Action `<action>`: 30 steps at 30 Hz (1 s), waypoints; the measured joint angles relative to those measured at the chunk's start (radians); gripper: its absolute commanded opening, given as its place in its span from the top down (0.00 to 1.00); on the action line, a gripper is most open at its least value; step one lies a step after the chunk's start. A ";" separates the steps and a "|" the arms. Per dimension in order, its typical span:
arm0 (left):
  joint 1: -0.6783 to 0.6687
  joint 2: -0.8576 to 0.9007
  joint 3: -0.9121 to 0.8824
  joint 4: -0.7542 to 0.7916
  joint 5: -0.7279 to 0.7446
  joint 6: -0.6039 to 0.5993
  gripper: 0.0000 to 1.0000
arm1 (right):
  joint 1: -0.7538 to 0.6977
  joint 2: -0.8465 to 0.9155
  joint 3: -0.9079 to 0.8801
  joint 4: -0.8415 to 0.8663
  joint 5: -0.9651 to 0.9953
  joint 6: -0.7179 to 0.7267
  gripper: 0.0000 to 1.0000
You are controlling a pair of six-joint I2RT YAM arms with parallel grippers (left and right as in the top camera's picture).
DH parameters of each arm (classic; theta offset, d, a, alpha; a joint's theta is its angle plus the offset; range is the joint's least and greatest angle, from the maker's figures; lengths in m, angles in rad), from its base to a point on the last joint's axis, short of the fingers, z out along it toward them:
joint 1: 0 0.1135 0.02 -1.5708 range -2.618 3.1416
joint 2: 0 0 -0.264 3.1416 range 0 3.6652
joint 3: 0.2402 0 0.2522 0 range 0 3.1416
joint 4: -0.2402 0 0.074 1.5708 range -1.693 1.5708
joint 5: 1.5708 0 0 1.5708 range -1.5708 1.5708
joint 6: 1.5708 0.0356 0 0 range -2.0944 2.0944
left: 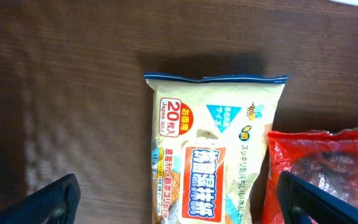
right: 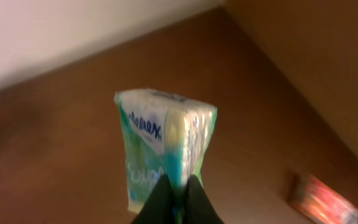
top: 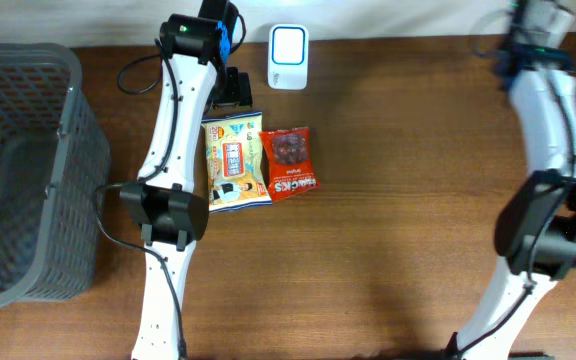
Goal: Scan the item barcode
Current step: 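Move the green pack to the right table edge and release it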
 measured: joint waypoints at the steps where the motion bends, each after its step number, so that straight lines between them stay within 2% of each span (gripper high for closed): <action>1: 0.000 0.000 0.000 0.001 0.000 0.000 0.01 | -0.066 0.000 -0.004 -0.056 -0.016 0.010 0.96; 4: 0.000 0.000 0.000 -0.001 0.000 0.000 0.01 | -0.257 0.000 -0.014 -0.114 -0.175 0.027 0.94; 6: 0.000 0.000 0.000 0.000 0.000 0.000 0.01 | -0.362 0.000 -0.053 -0.112 -0.284 0.031 0.89; 7: 0.000 0.000 0.000 -0.001 0.000 0.000 0.01 | -0.393 0.000 -0.076 -0.108 -0.311 0.033 0.82; 8: 0.000 0.000 0.000 0.000 0.000 0.000 0.01 | -0.409 0.001 -0.093 -0.099 -0.326 0.034 0.72; 9: 0.000 0.000 0.000 0.000 0.000 0.000 0.01 | -0.425 0.007 -0.114 -0.091 -0.347 0.033 0.46; 10: 0.000 0.000 0.000 -0.001 0.000 0.000 0.01 | -0.436 0.021 -0.124 -0.087 -0.364 0.035 0.26; 12: 0.000 0.000 0.000 -0.001 0.000 0.000 0.01 | -0.437 0.042 -0.126 -0.084 -0.388 0.032 0.21; 14: 0.000 0.000 0.000 0.000 0.000 0.000 0.01 | -0.437 0.045 -0.126 -0.084 -0.412 0.032 0.21; 18: 0.000 0.000 0.000 0.000 0.000 0.000 0.01 | -0.399 0.023 -0.128 -0.102 -0.623 0.027 0.22; 20: 0.000 0.000 0.000 0.000 0.000 0.000 0.01 | -0.300 -0.042 -0.130 -0.155 -0.799 0.004 0.22; 21: 0.000 0.000 0.000 -0.001 0.000 0.000 0.01 | -0.181 -0.084 -0.129 -0.218 -0.969 -0.048 0.21; 22: 0.000 0.000 0.000 0.000 0.000 0.000 0.01 | -0.088 -0.087 -0.127 -0.270 -1.034 -0.084 0.11; 23: 0.000 0.000 0.000 0.000 0.000 0.000 0.01 | -0.010 -0.082 -0.134 -0.279 -1.067 -0.104 0.02; 26: 0.000 0.000 0.000 0.000 0.000 0.000 0.01 | 0.245 -0.078 -0.198 -0.252 -1.062 -0.132 0.01; 28: 0.000 0.000 0.000 -0.001 0.000 0.000 0.01 | 0.435 -0.074 -0.267 -0.167 -1.035 -0.135 0.01; 30: 0.000 0.000 0.000 -0.001 0.000 0.000 0.01 | 0.517 -0.062 -0.300 -0.075 -1.030 -0.127 0.00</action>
